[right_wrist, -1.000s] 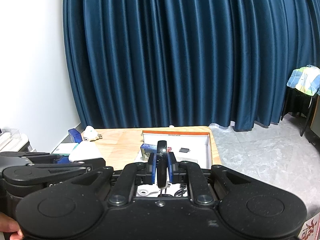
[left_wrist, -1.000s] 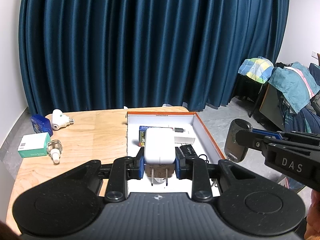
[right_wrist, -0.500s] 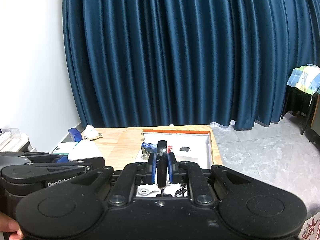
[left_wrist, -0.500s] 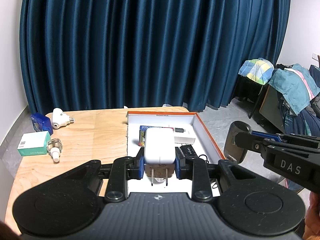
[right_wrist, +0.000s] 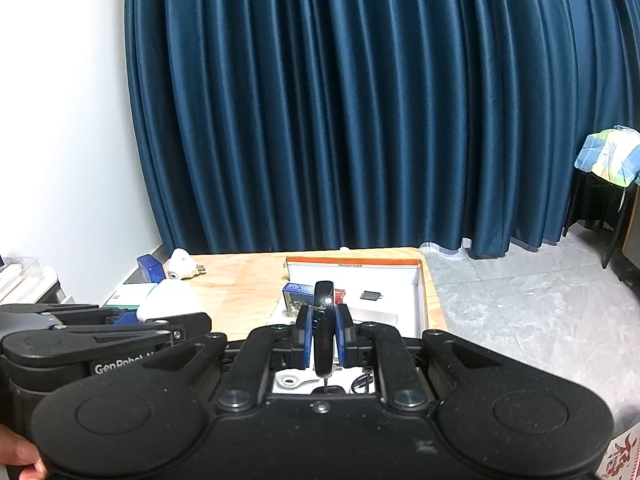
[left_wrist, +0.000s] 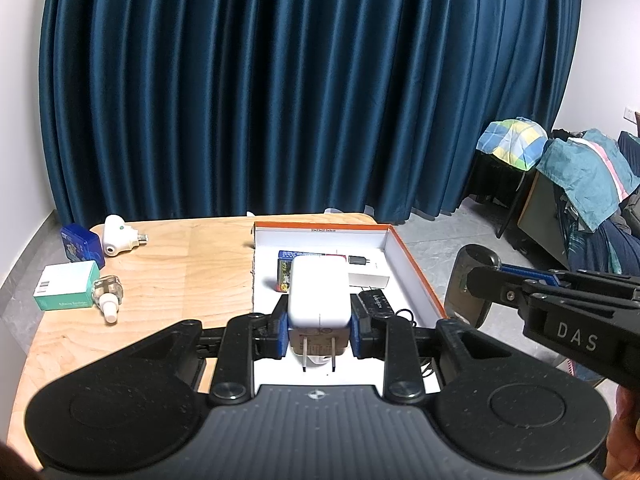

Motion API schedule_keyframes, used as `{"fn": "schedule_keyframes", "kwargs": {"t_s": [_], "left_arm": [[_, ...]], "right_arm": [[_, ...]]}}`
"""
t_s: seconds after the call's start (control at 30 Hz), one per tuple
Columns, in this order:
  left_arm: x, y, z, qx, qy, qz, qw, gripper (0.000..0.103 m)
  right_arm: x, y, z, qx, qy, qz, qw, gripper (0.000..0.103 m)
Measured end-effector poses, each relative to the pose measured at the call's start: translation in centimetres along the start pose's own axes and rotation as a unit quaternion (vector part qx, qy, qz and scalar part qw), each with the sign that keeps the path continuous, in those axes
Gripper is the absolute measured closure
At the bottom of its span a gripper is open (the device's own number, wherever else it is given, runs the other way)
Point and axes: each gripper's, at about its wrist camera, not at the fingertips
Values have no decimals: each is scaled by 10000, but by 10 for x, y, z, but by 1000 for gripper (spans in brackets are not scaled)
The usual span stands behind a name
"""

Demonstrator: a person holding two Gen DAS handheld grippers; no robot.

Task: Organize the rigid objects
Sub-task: 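Hold the white cube charger and key fob above the tray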

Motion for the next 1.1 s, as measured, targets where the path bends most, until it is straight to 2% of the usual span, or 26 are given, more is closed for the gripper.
{"fn": "schedule_keyframes", "kwargs": {"t_s": [1.1], "left_arm": [[-1, -2, 1, 17, 23, -27, 10000, 74]], "right_arm": [[-3, -3, 1, 18, -4, -91, 10000, 89]]}}
Point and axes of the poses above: each gripper's, at about its wrist camera, not at the fingertips, and y roughly against the way its jaws point, z to its right, x to its top, and after that the axes turned 4 degrees about -z, right-handed
